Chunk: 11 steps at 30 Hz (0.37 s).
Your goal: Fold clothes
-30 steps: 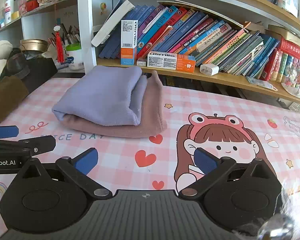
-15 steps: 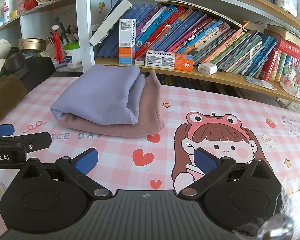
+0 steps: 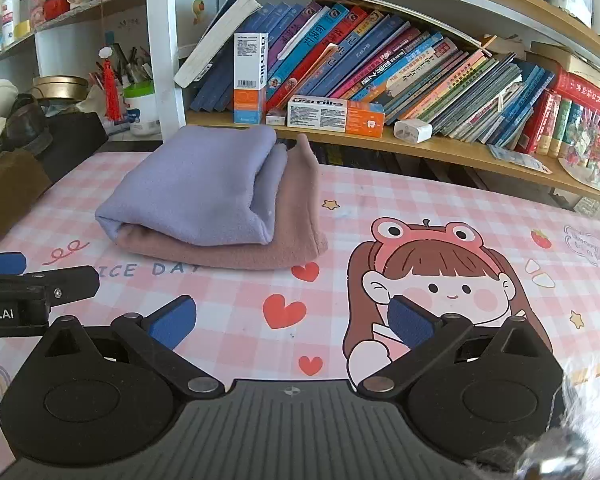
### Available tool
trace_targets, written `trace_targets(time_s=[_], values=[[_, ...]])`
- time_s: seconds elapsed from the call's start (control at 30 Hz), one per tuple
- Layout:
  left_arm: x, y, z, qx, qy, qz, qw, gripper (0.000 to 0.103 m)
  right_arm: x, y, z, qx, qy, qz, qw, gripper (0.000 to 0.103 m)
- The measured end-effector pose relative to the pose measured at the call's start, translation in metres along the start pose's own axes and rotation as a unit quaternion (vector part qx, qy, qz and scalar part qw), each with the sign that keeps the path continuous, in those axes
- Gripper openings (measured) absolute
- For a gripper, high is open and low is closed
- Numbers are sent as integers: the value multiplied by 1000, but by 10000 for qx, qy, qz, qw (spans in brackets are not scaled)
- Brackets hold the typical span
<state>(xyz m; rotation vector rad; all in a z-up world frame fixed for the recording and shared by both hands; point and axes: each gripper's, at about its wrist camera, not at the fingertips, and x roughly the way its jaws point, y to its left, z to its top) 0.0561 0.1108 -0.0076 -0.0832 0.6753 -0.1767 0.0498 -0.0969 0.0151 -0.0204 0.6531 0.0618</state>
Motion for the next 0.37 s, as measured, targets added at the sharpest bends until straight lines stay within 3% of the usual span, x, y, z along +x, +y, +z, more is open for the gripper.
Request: trace_targets(time_s=[0.37], values=[[0, -1, 0, -19, -27, -65, 10000, 103, 2, -1, 0, 7, 22, -26, 10000, 103]])
